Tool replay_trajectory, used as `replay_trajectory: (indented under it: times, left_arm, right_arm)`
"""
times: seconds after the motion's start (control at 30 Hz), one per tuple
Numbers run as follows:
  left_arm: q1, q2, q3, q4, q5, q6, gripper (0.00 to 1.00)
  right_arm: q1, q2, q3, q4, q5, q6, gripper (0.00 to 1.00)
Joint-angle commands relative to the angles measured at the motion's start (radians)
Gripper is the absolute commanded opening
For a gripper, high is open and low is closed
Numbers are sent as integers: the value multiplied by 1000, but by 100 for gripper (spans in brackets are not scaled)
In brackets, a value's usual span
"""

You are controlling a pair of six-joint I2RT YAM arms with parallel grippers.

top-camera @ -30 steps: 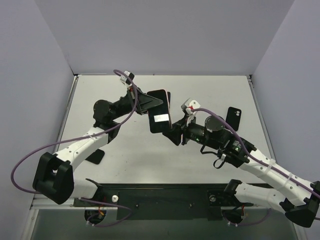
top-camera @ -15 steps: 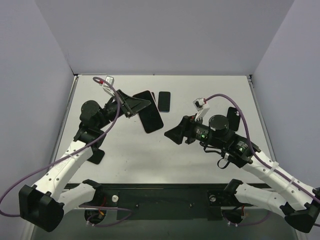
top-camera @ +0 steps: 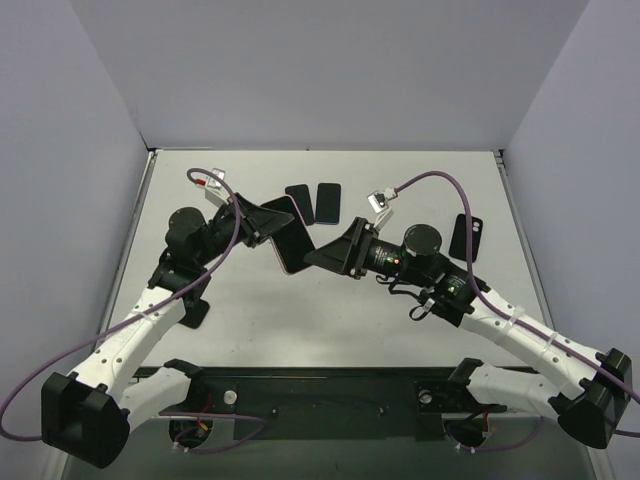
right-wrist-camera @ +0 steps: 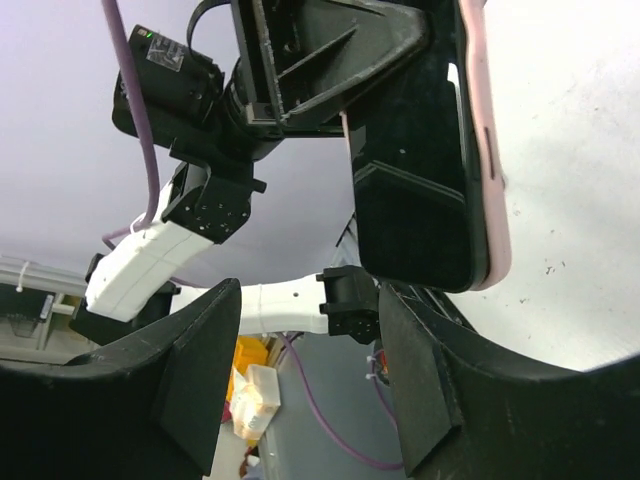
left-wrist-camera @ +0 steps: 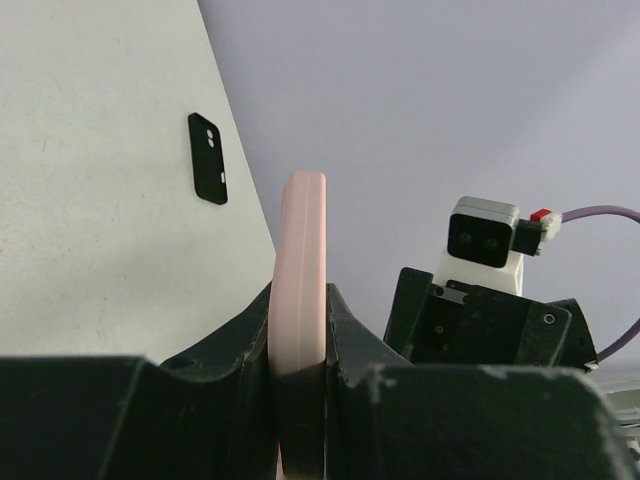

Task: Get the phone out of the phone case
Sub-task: Remove the phone case from the phone.

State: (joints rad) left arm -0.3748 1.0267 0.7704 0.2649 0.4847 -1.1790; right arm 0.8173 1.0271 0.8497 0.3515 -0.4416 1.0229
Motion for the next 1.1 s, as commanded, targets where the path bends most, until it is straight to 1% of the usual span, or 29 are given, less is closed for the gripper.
replay_trajectory:
  times: [0.0,0.23,0.5,0.83,1.07]
  left_arm:
    - [10,-34,10,129,23,-54,0]
    - [14,-25,-8,217,38,-128,0]
    - [14,-8,1,266,58,-168,0]
    - [19,9,29,277,66,-179,0]
    - [19,19,9,332,78,-221,0]
  right_arm:
    - [-17,13,-29,167,-17,85,52]
    - [-33,-12,-66,158,3,98,53]
    - [-37,-27,-81,155,15,101,52]
    - [-38,-55,-77,116,24,75,52]
    - [-41,-52,-74,132,24,82,52]
